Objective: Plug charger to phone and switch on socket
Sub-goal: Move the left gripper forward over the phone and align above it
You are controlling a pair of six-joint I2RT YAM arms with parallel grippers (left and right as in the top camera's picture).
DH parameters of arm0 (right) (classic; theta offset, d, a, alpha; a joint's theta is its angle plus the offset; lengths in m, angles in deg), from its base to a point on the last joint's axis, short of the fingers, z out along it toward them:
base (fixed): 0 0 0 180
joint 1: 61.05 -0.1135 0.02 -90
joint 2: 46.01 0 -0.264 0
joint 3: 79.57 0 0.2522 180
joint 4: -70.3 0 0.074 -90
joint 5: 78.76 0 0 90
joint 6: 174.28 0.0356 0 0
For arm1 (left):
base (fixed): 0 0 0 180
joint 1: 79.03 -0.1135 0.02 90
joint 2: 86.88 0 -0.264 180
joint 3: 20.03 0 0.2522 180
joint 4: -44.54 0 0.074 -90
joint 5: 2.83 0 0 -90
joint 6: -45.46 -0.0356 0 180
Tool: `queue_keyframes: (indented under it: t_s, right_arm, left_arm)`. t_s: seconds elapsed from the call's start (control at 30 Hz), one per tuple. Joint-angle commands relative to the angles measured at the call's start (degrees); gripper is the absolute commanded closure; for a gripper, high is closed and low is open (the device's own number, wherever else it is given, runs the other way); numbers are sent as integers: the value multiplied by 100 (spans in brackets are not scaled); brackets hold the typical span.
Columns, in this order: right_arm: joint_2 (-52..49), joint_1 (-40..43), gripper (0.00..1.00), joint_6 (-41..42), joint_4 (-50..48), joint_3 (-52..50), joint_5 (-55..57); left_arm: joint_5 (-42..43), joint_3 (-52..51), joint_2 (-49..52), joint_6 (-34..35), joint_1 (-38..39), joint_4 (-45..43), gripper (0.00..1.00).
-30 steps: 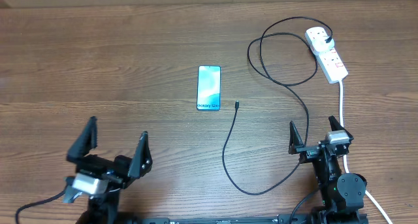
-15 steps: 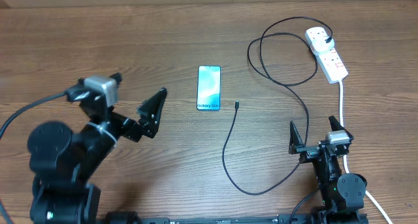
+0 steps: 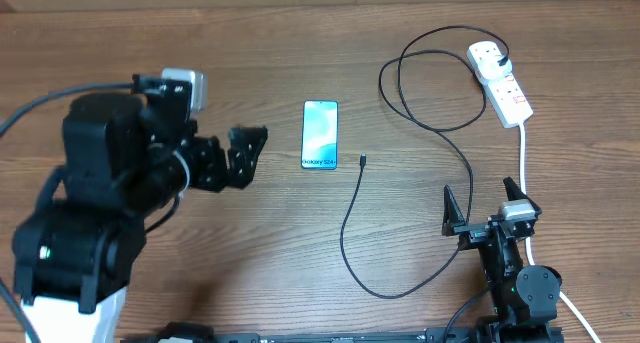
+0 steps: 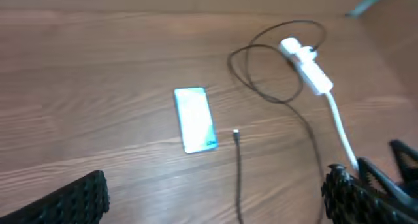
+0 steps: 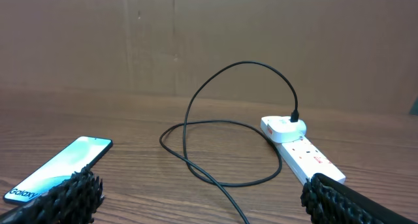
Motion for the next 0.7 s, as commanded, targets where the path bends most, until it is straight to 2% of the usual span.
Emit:
queue_keyframes:
  t_s: [0.0,0.03,0.1,0.2,0.37,0.47,0.6,0.67]
  right_arm:
    - [42,-52,0,-7,-17,-61,-33]
    - [42,-52,0,-4,-17,-61,-33]
    - [42,-52,0,-7,-15,-61,-33]
    - [42,-52,0,-7,-17,-61,-31]
    - [42,-52,0,-7,-15,-61,-31]
    - [42,-52,0,-7,-15,-61,-33]
    - [42,-52,0,-7,-15,-61,-33]
    - [42,-52,0,-4,-15,-61,-33]
  left_arm:
    - [-37,258,387,-107,129,286,0]
    - [457,258,518,-114,129,391,0]
    - [813,260,621,-63,129,363,0]
    - [874,280,717,616,129,297,0]
    - [859,861,1047,839,389,450,0]
    - [232,1899,1740,839,1034,1040,0]
    - [-1357,3773,3182,1198,1989,2424,0]
    - [-1598,4293,3628,1231,2109,2865,0]
